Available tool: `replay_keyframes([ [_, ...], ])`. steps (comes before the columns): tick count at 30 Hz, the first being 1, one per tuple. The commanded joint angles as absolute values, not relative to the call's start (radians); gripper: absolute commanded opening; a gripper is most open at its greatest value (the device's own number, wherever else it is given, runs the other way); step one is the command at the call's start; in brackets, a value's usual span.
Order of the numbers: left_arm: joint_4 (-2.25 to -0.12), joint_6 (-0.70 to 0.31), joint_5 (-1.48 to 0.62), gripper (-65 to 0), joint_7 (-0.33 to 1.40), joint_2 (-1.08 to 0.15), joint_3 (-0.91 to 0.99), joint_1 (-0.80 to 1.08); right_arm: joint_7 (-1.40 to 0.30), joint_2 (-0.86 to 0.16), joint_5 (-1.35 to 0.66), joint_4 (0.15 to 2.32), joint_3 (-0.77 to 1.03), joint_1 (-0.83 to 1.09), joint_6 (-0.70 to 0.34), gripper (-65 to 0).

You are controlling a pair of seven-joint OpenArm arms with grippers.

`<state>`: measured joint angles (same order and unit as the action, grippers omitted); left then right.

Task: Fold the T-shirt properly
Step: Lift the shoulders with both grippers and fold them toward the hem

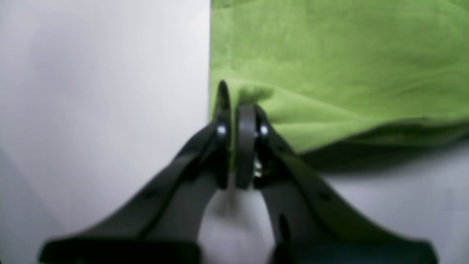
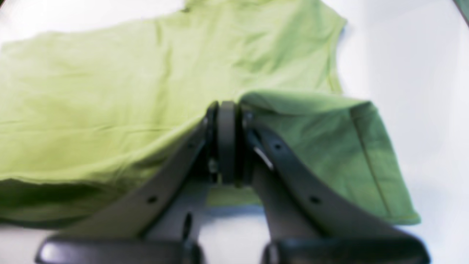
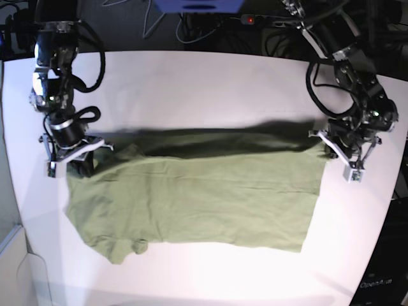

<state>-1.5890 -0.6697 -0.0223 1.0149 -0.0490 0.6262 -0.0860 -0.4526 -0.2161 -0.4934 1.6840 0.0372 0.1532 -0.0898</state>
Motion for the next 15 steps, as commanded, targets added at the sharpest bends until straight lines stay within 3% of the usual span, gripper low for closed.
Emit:
replay_keyframes([
  [1, -1.592, -0.654, -0.035, -63.0, 0.998, -0.074, 0.622, -0.122, -0.424, -0.228, -0.498, 1.689, 0.041, 0.124, -0.096, -63.7],
  [15, -1.359, -0.627, -0.035, -63.0, 0.993, -0.124, 0.618, -0.317, -0.427, -0.268, -0.498, 1.518, 0.018, -0.03, -0.096, -63.7],
])
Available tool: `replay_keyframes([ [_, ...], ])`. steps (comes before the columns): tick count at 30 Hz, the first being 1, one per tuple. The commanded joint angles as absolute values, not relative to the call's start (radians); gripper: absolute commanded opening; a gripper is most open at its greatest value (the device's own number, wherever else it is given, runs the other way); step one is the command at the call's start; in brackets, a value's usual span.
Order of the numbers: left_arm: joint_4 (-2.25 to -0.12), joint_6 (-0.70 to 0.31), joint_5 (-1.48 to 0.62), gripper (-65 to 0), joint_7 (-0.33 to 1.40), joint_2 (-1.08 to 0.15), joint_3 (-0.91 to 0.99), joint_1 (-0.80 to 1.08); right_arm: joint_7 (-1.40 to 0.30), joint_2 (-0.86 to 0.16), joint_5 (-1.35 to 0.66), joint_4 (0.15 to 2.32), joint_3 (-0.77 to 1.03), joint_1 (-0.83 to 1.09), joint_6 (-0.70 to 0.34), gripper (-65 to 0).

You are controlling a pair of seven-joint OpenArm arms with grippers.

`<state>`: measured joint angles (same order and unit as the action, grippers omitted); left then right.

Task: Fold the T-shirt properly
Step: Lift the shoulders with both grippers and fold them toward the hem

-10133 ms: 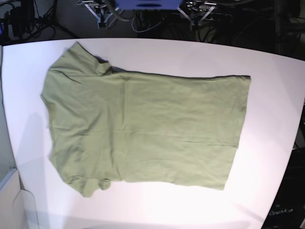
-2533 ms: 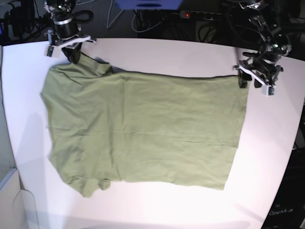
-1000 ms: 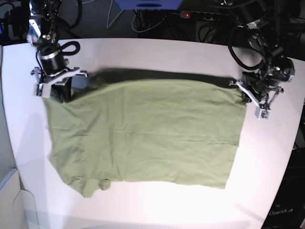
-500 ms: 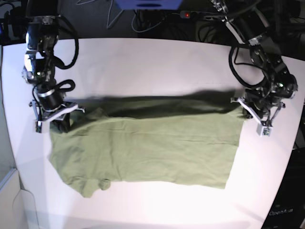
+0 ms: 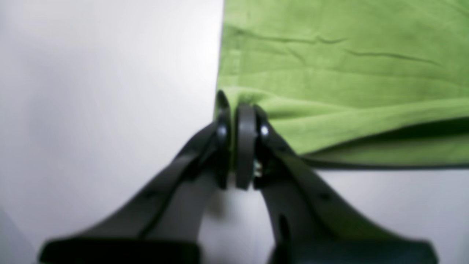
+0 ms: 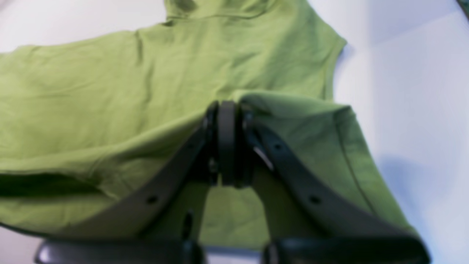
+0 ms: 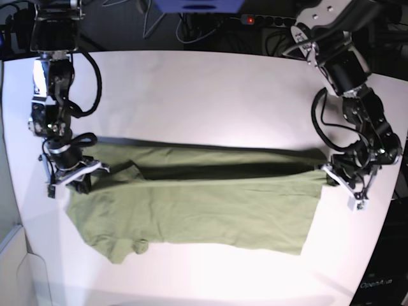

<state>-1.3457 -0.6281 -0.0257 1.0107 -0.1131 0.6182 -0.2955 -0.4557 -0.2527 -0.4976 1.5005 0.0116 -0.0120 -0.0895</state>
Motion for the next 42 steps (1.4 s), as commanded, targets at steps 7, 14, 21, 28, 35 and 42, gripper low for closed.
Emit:
replay_keyframes([
  [7, -1.248, -0.627, -0.038, -63.0, 0.986, -0.12, 0.607, -0.401, -0.427, -0.269, -0.498, 1.483, -0.002, -0.077, -0.097, -63.7],
  [14, -1.224, -0.625, -0.039, -63.1, 0.94, -0.117, 0.529, -0.45, -0.427, -0.266, -0.496, 1.48, -0.033, -0.113, -0.097, -63.7],
  [21, -1.224, -0.625, -0.039, -63.1, 0.937, -0.116, 0.51, -0.464, -0.42, -0.271, -0.496, 1.353, -0.035, -0.168, -0.099, -63.7],
  [28, -1.213, -0.625, -0.036, -63.0, 0.877, -0.124, 0.512, -0.458, -0.418, -0.282, -0.496, 1.333, -0.035, -0.194, -0.099, -63.7],
  [35, -1.079, -0.625, -0.039, -63.0, 0.797, -0.147, 0.512, -0.463, -0.42, -0.283, -0.496, 1.333, -0.035, -0.194, -0.099, -63.7],
  [42, -1.075, -0.625, -0.038, -62.8, 0.776, -0.159, 0.512, -0.463, -0.421, -0.289, -0.496, 1.331, -0.042, -0.193, -0.099, -63.7],
])
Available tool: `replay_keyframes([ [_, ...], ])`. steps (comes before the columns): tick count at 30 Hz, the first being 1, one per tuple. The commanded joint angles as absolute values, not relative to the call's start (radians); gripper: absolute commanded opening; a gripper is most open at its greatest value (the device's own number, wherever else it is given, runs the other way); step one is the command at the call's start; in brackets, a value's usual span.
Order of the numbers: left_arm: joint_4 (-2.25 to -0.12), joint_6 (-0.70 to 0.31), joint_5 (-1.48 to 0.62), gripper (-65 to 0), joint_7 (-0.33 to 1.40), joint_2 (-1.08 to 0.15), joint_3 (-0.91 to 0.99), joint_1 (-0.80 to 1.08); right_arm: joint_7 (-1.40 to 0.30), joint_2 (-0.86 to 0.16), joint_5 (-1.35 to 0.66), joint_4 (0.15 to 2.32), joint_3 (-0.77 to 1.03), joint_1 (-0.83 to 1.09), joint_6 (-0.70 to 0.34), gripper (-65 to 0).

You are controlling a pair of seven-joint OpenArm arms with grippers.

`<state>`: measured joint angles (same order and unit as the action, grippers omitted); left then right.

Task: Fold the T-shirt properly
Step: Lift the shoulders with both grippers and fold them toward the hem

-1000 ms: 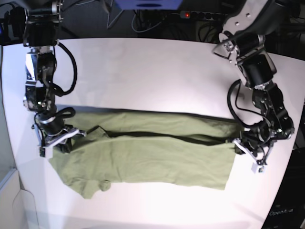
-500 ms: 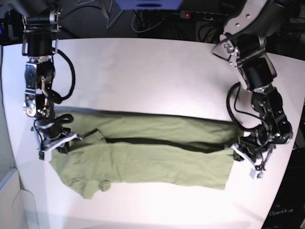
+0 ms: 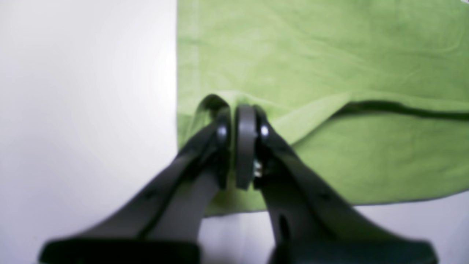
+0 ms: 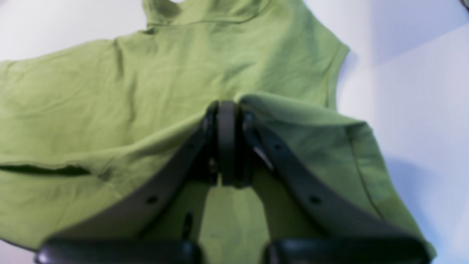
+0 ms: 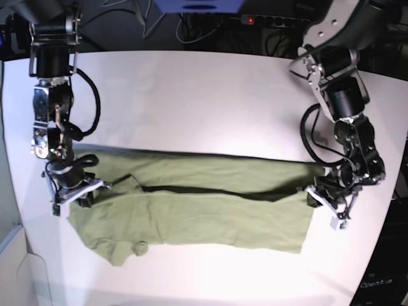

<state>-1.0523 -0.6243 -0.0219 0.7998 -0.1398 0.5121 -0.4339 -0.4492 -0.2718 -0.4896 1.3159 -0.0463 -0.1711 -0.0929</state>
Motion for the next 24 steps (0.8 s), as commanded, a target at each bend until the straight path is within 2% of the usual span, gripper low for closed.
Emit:
replay_keyframes([
  [1, -1.075, -0.625, -0.038, -62.8, 0.776, -0.166, 0.512, -0.464, -0.423, -0.291, -0.496, 1.331, -0.042, -0.191, -0.099, -63.7],
  [9, -1.069, -0.625, -0.036, -62.5, 0.742, -0.189, 0.51, -0.472, -0.424, -0.266, -0.369, 1.331, -0.041, -0.191, -0.099, -63.3],
  [15, -1.078, -0.625, -0.036, -51.6, 0.742, -0.189, 0.51, -0.469, -0.426, -0.263, -0.364, 1.331, -0.041, -0.189, -0.101, -63.0],
  [21, -1.078, -0.625, -0.038, -49.8, 0.742, -0.189, 0.51, -0.469, -0.426, -0.263, -0.364, 1.331, -0.041, -0.194, -0.101, -62.5],
  [22, -1.078, -0.625, -0.039, -49.8, 0.74, -0.189, 0.51, -0.469, -0.427, -0.265, -0.364, 1.331, -0.041, -0.196, -0.101, -62.0],
  [24, -1.078, -0.625, -0.039, -49.8, 0.74, -0.189, 0.51, -0.469, -0.427, -0.265, -0.364, 1.331, -0.041, -0.196, -0.101, -54.8],
])
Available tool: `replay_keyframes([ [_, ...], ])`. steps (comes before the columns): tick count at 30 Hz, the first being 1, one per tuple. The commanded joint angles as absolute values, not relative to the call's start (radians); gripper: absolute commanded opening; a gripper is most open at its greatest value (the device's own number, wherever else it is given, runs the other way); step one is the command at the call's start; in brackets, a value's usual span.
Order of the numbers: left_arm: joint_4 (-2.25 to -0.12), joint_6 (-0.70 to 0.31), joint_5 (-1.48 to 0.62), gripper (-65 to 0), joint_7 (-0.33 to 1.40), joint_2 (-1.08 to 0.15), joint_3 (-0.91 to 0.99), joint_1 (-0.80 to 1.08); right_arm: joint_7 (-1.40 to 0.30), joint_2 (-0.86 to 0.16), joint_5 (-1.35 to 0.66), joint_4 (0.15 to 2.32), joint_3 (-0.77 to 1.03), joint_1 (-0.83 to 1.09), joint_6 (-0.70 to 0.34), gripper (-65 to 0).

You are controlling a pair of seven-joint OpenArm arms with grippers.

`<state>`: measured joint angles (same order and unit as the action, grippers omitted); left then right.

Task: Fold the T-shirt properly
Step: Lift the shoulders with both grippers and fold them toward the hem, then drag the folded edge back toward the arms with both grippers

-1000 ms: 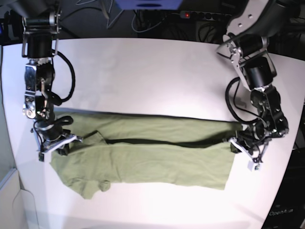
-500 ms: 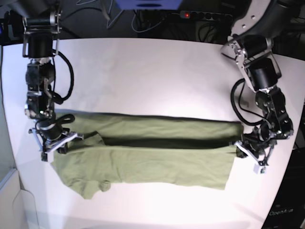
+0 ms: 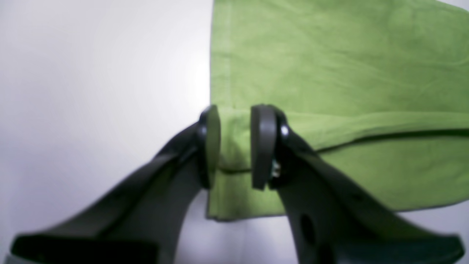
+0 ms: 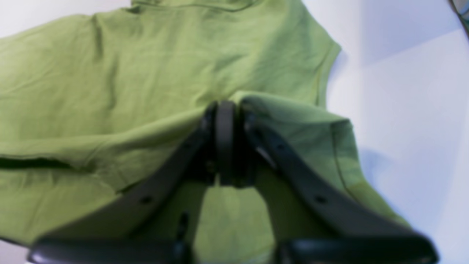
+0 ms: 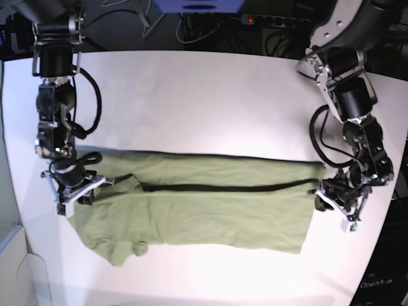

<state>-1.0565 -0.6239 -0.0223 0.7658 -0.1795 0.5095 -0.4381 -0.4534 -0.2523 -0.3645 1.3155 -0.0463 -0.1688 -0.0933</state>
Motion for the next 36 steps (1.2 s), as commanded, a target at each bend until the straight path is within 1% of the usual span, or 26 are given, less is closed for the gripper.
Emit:
replay_keyframes([
  [1, -1.078, -0.625, -0.039, -49.8, 0.74, -0.189, 0.51, -0.469, -0.427, -0.265, -0.364, 1.331, -0.041, -0.194, -0.101, -48.7],
  [3, -1.079, -0.625, -0.041, -49.7, 0.74, -0.189, 0.51, -0.469, -0.427, -0.266, -0.364, 1.331, -0.041, -0.193, -0.101, -36.9],
  [4, -1.079, -0.625, -0.041, -48.7, 0.74, -0.189, 0.51, -0.469, -0.427, -0.266, -0.364, 1.331, -0.041, -0.191, -0.101, -32.5],
  [5, -1.079, -0.625, -0.041, -46.7, 0.74, -0.189, 0.512, -0.469, -0.427, -0.266, -0.364, 1.331, -0.041, -0.191, -0.101, -29.7],
  [8, -1.079, -0.625, -0.041, -37.9, 0.74, -0.189, 0.512, -0.466, -0.427, -0.266, -0.364, 1.333, -0.038, -0.189, -0.101, -28.9],
  [9, -1.079, -0.625, -0.041, -36.1, 0.74, -0.189, 0.512, -0.464, -0.427, -0.266, -0.364, 1.333, -0.038, -0.189, -0.101, -28.9],
  [14, -1.078, -0.625, -0.042, -35.7, 0.74, -0.18, 0.512, -0.449, -0.426, -0.266, -0.364, 1.303, -0.035, -0.179, -0.101, -29.0],
  [15, -1.079, -0.625, -0.042, -35.7, 0.74, -0.18, 0.512, -0.444, -0.42, -0.265, -0.364, 1.29, -0.033, -0.174, -0.101, -30.0],
  [16, -1.078, -0.625, -0.042, -35.7, 0.74, -0.179, 0.512, -0.443, -0.414, -0.265, -0.364, 1.277, -0.033, -0.171, -0.101, -33.2],
  [18, -1.069, -0.625, -0.042, -36.2, 0.74, -0.179, 0.512, -0.441, -0.389, -0.265, -0.364, 1.239, -0.033, -0.17, -0.101, -46.0],
  [19, -1.067, -0.625, -0.042, -38.3, 0.74, -0.179, 0.512, -0.44, -0.378, -0.263, -0.364, 1.216, -0.033, -0.17, -0.101, -54.3],
  [20, -1.067, -0.625, -0.042, -42.9, 0.74, -0.177, 0.51, -0.435, -0.367, -0.263, -0.364, 1.196, -0.033, -0.17, -0.101, -61.7],
  [21, -1.067, -0.625, -0.042, -48.8, 0.74, -0.177, 0.51, -0.43, -0.361, -0.263, -0.364, 1.179, -0.033, -0.17, -0.101, -65.0],
  [23, -1.067, -0.625, -0.039, -59.9, 0.74, -0.177, 0.507, -0.429, -0.352, -0.263, -0.364, 1.155, -0.033, -0.17, -0.101, -63.8],
  [24, -1.067, -0.625, -0.038, -63.2, 0.74, -0.177, 0.506, -0.429, -0.348, -0.263, -0.364, 1.142, -0.033, -0.17, -0.101, -64.0],
  [25, -1.066, -0.625, -0.038, -63.6, 0.74, -0.177, 0.506, -0.429, -0.34, -0.263, -0.364, 1.13, -0.033, -0.17, -0.101, -64.3],
  [27, -1.043, -0.625, -0.041, -62.1, 0.74, -0.177, 0.509, -0.421, -0.329, -0.263, -0.364, 1.115, -0.033, -0.168, -0.101, -64.3],
  [30, -0.998, -0.625, -0.042, -62.3, 0.737, -0.177, 0.512, -0.407, -0.325, -0.263, -0.364, 1.11, -0.035, -0.145, -0.101, -64.4],
  [36, -0.898, -0.625, -0.038, -62.3, 0.633, -0.177, 0.51, -0.381, -0.325, -0.262, -0.364, 1.115, -0.036, -0.119, -0.101, -64.4],
])
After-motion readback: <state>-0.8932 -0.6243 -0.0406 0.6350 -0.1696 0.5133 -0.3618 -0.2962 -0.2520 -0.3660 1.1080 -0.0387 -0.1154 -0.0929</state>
